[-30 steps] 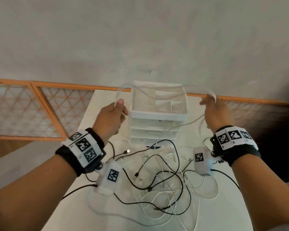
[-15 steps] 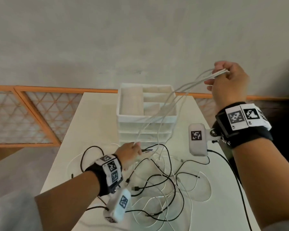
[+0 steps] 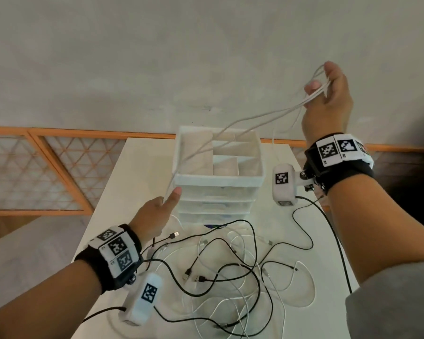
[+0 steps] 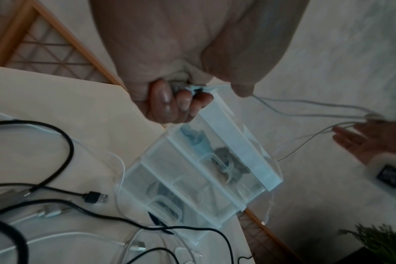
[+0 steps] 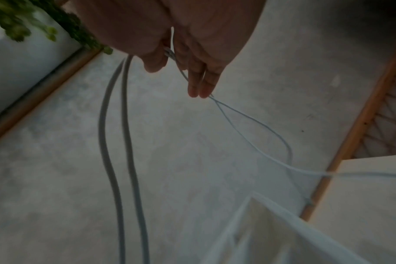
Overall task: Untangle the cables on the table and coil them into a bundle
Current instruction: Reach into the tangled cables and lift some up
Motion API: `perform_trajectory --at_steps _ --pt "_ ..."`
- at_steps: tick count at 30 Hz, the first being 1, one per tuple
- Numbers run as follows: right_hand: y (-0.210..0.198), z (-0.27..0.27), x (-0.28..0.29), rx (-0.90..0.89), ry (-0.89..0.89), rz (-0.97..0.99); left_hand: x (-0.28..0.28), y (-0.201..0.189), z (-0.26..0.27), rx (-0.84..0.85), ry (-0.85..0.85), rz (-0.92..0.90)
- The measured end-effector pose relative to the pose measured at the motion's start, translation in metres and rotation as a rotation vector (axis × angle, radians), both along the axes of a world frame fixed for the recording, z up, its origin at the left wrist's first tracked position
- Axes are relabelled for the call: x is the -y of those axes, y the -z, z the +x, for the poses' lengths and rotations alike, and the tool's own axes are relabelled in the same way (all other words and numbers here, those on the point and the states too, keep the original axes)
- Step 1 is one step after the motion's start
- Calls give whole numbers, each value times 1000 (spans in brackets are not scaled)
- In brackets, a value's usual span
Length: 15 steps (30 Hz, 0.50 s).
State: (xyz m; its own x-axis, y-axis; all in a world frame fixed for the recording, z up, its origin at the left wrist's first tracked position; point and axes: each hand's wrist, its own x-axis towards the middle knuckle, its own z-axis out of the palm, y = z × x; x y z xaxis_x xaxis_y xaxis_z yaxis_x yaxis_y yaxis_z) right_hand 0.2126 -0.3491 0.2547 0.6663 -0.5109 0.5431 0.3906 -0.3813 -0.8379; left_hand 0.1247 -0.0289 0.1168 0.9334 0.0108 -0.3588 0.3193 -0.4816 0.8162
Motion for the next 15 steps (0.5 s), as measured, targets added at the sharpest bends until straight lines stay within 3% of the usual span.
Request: perform_trajectory --at_steps 4,9,11,13,15 --pt "60 -12 22 -306 -80 -135 -6 -4 -7 80 -38 -227" --pt "131 -74 33 -1068 -131 -484 -16 -7 -19 260 -19 -154" --pt "133 -100 16 -1062 -120 -536 -17 -14 -28 297 64 -111" --pt "127 -123 -12 -850 -171 -455 -13 -26 -37 353 205 -3" --pt "116 -143 -48 -654 -334 -368 -5 -37 -47 401 371 81"
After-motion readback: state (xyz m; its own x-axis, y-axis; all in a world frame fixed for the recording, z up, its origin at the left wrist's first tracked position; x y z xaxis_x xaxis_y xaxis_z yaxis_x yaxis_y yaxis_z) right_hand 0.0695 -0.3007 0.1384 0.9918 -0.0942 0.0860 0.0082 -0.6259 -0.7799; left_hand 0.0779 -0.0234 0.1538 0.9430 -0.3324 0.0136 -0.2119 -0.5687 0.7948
